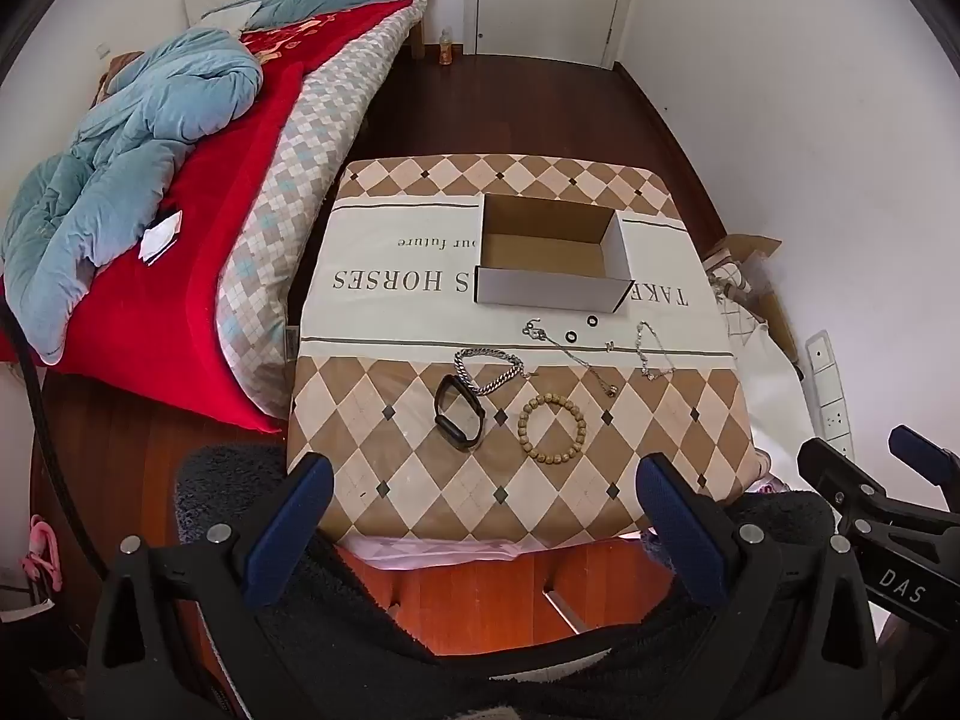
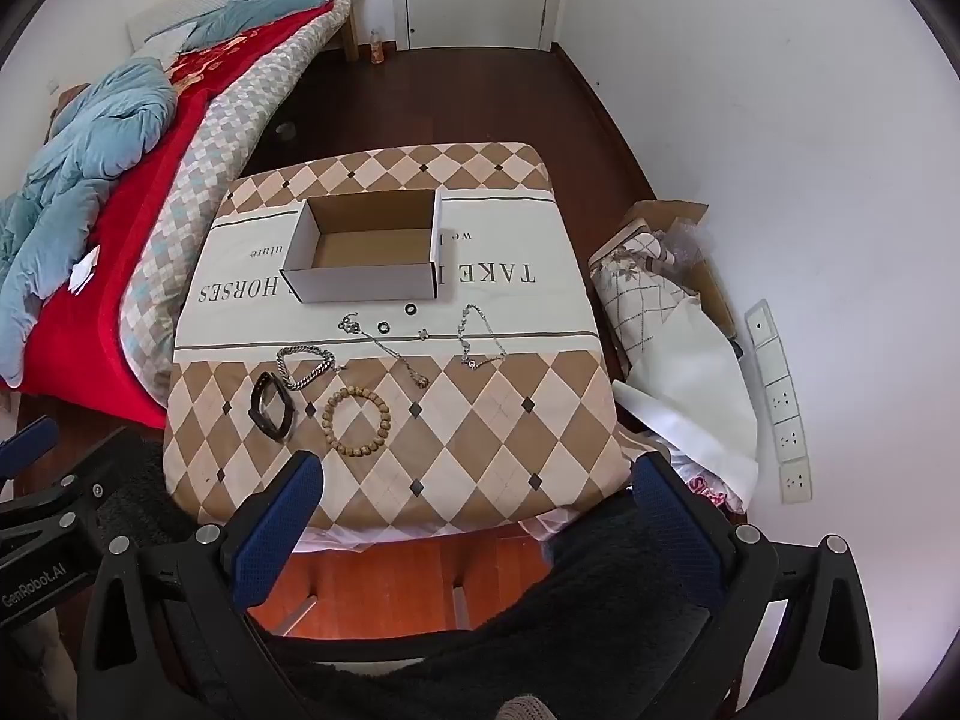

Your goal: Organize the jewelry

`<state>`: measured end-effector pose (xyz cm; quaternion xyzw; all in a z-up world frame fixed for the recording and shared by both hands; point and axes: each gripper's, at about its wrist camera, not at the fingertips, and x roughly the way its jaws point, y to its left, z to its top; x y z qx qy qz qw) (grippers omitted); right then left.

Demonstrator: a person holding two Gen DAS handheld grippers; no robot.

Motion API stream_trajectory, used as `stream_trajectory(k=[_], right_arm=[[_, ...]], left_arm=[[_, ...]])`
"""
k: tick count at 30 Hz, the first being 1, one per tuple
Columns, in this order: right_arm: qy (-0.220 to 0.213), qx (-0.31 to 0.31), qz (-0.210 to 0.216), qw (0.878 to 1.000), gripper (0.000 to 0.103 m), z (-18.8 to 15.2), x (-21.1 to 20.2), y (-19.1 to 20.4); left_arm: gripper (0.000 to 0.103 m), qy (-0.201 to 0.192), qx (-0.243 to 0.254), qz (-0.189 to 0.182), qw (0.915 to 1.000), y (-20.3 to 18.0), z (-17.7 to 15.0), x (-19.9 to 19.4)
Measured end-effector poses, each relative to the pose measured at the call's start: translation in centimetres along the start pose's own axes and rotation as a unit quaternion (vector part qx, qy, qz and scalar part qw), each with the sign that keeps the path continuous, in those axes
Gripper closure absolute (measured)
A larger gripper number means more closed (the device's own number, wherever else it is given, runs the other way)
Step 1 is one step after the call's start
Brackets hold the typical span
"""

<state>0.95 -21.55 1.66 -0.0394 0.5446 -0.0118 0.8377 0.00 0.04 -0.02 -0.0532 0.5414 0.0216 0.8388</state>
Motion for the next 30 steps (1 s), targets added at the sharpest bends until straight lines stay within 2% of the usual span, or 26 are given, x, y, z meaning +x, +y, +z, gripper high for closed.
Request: stream_trajectory(k=[30], right_arm=[[-0.004,0.001,0.001,1.000,0.000,0.05,-0.39,0.05]], left_arm=[[0.000,-0.006,0.004,0.009,0.9999,0.13,0.23,-0.69]])
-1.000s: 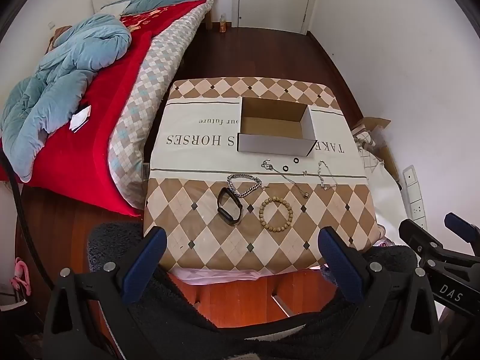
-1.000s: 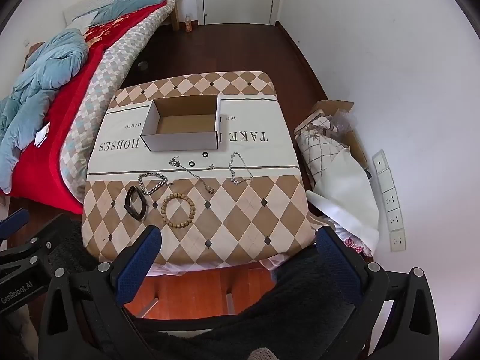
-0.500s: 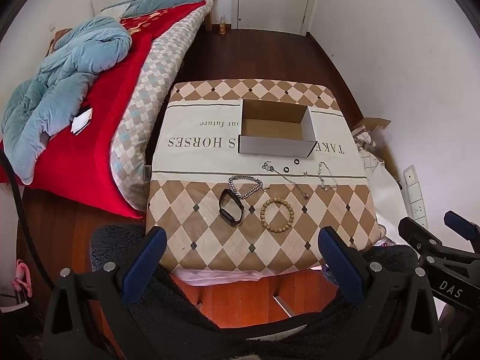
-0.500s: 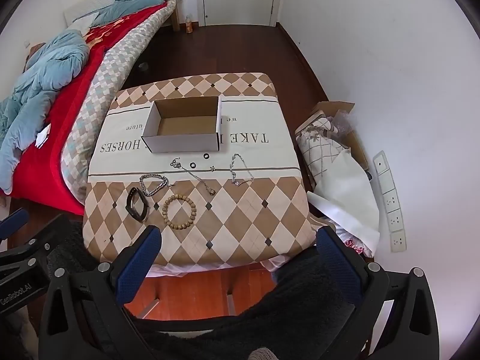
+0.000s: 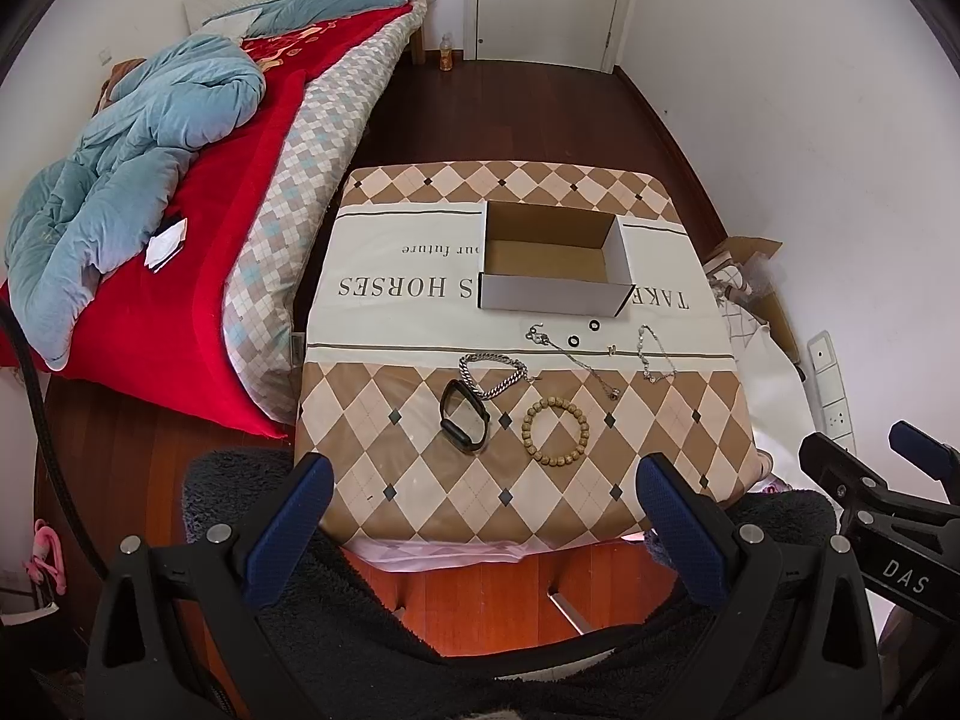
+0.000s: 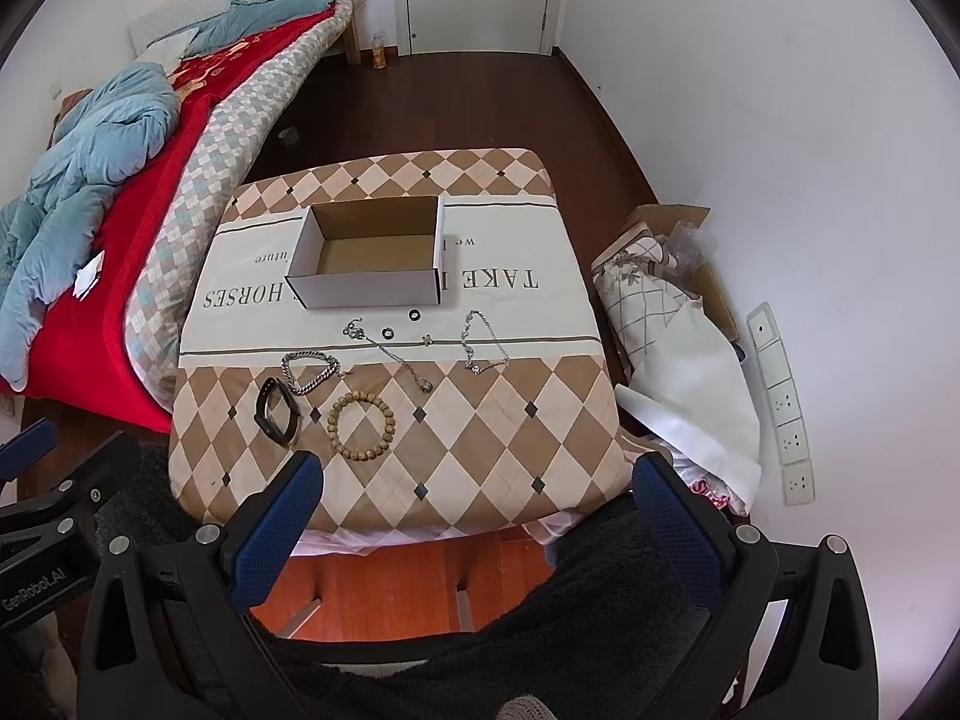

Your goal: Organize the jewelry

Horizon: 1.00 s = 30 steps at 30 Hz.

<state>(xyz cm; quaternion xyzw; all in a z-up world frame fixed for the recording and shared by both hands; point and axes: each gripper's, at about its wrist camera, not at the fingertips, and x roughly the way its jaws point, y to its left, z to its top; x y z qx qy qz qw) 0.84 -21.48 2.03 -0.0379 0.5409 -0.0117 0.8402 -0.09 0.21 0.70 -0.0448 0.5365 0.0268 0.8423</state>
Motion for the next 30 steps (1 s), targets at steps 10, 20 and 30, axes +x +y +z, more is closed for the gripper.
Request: stream_trajectory(k=[10,20,30], right_arm=[[0.000,0.000,0.003,1.000,0.000,0.15,0.04,-0.10],[-0.001,0.001,0.003,1.000,0.000,0.22,-0.20,-0.06],[-0.001,0.000,0.006,1.000,0.000,0.54,-0.58,-0.16]], left_arm=[[0.000,0.000,0.000,0.000,1.0000,-0.03,-0.04,0.02],[0.000,-0.002,0.001,0.001,1.0000,-0.04,-0.06,-0.16],[0.000,0.000,-0.001,-0.001,1.0000,0.06,0.58,-0.67]])
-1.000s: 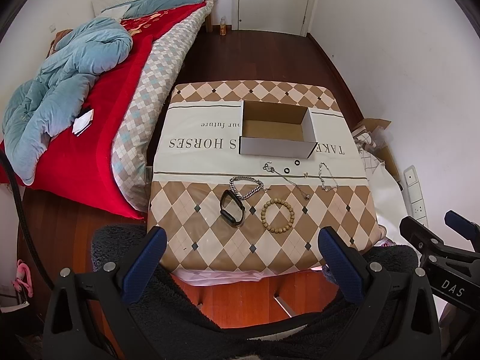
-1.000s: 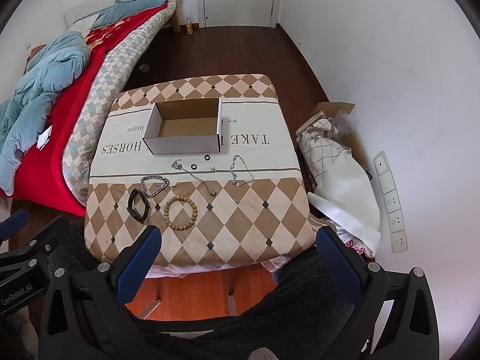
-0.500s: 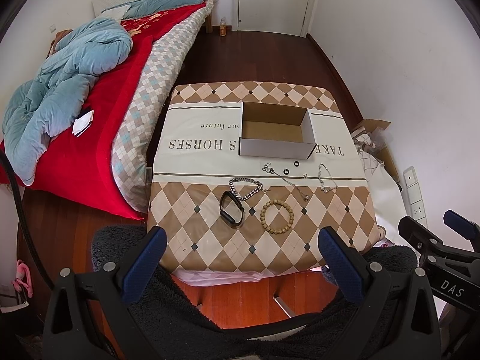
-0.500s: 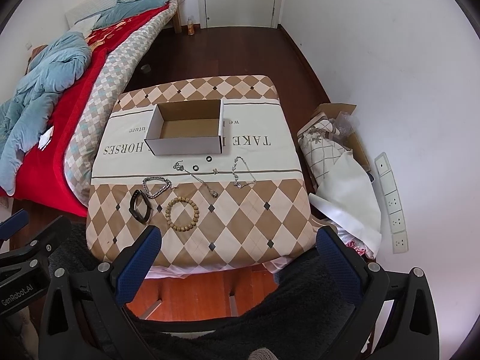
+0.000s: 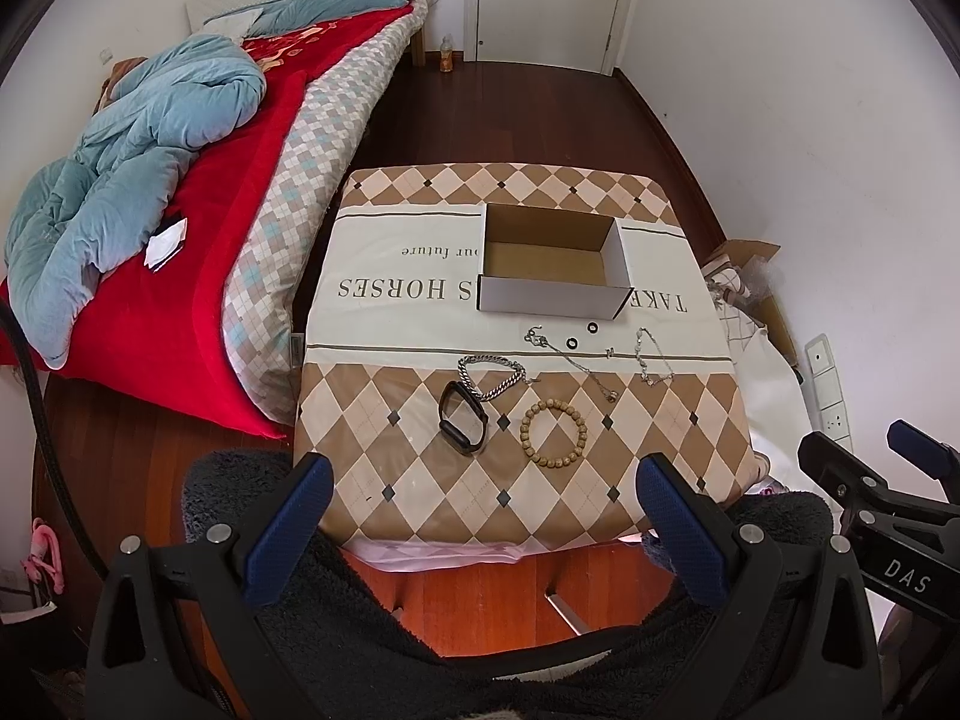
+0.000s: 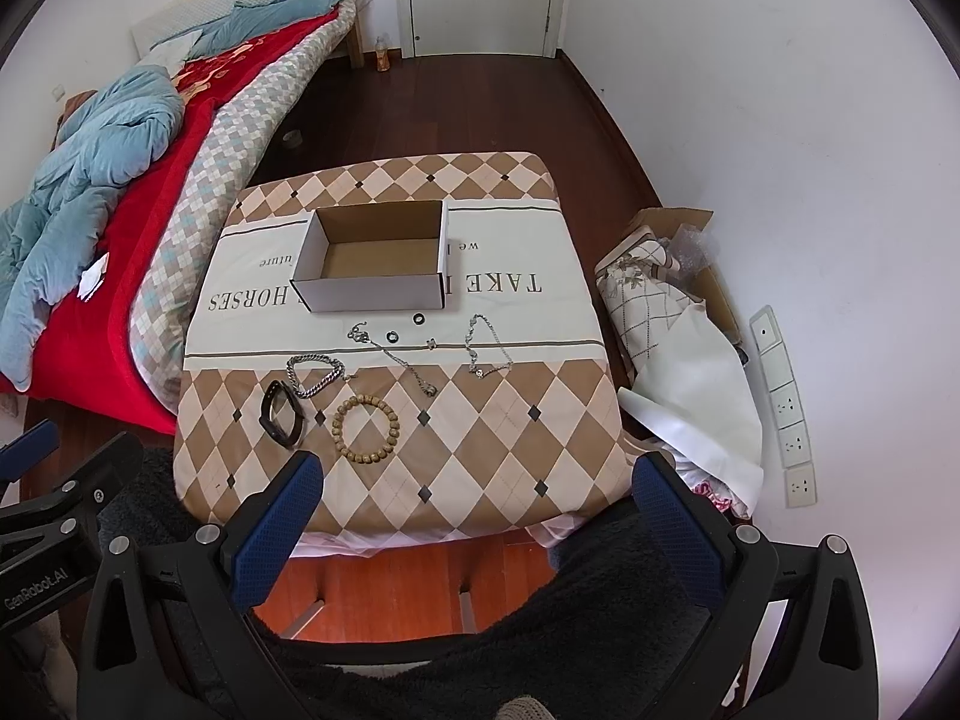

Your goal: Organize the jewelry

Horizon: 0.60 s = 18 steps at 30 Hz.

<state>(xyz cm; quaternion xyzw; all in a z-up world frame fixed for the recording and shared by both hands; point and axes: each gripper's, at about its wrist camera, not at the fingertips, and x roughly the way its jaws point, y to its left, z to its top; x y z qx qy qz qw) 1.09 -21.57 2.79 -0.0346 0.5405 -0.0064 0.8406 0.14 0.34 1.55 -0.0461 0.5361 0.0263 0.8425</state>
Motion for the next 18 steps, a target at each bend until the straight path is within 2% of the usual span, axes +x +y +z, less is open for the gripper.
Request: stream_trajectory(k=[18], right_arm=[[-0.002,0.001,0.001,1.000,0.000,-0.07,-0.11,0.02]], left_arm=[[0.000,-0.002,0.000,0.001,1.0000,0.02,0.17,-0.22]])
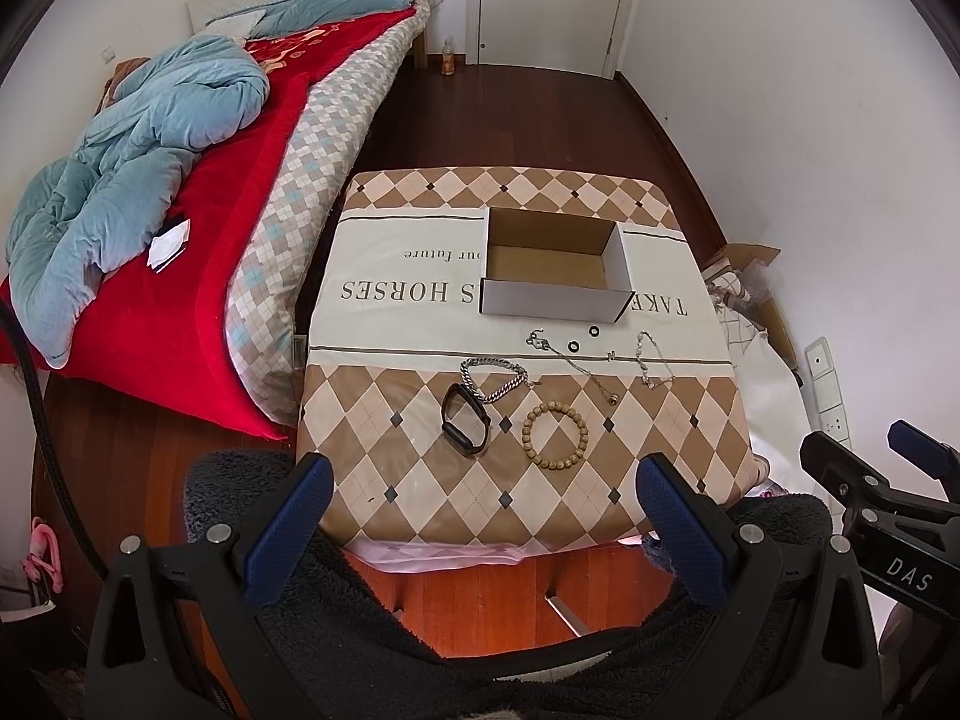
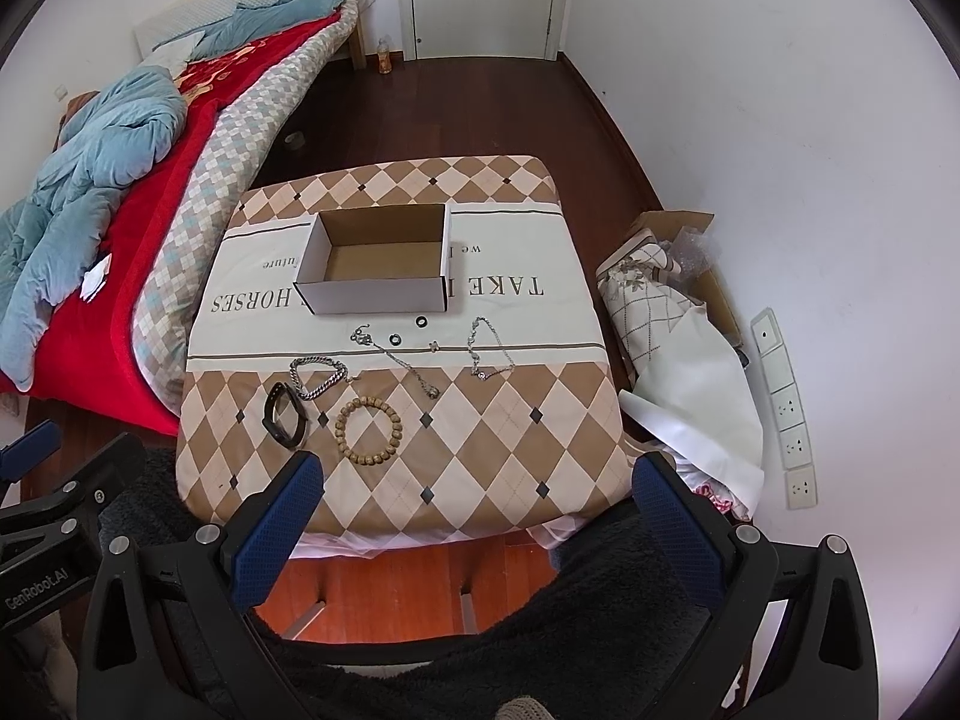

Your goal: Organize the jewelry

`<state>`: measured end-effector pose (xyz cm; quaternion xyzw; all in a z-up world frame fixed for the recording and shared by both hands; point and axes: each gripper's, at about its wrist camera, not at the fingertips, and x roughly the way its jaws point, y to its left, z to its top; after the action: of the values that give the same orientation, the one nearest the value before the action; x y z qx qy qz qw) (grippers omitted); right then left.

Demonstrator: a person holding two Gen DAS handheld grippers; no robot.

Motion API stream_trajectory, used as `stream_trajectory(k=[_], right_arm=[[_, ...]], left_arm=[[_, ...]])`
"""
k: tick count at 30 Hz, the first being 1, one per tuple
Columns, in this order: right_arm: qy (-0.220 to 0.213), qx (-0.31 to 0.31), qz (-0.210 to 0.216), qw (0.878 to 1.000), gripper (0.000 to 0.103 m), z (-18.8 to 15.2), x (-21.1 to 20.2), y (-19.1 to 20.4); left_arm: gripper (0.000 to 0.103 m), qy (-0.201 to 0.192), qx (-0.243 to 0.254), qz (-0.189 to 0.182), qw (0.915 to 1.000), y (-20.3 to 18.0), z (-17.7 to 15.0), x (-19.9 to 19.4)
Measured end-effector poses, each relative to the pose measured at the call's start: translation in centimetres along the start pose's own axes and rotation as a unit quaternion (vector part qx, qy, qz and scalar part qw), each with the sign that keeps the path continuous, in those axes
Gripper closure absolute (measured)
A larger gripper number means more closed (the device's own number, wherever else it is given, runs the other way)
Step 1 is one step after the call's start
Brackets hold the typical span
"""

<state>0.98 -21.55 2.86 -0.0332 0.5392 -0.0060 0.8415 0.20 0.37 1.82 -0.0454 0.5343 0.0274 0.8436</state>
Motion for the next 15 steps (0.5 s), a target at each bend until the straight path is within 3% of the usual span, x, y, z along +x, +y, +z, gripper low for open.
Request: stream_trajectory(k=[15], right_arm=[[-0.001,0.001,0.001,1.000,0.000,0.21,-0.33,0.15]], left_arm=[[0.000,-0.005,-0.001,0.002,1.0000,-0.18,0.39,-0.46]])
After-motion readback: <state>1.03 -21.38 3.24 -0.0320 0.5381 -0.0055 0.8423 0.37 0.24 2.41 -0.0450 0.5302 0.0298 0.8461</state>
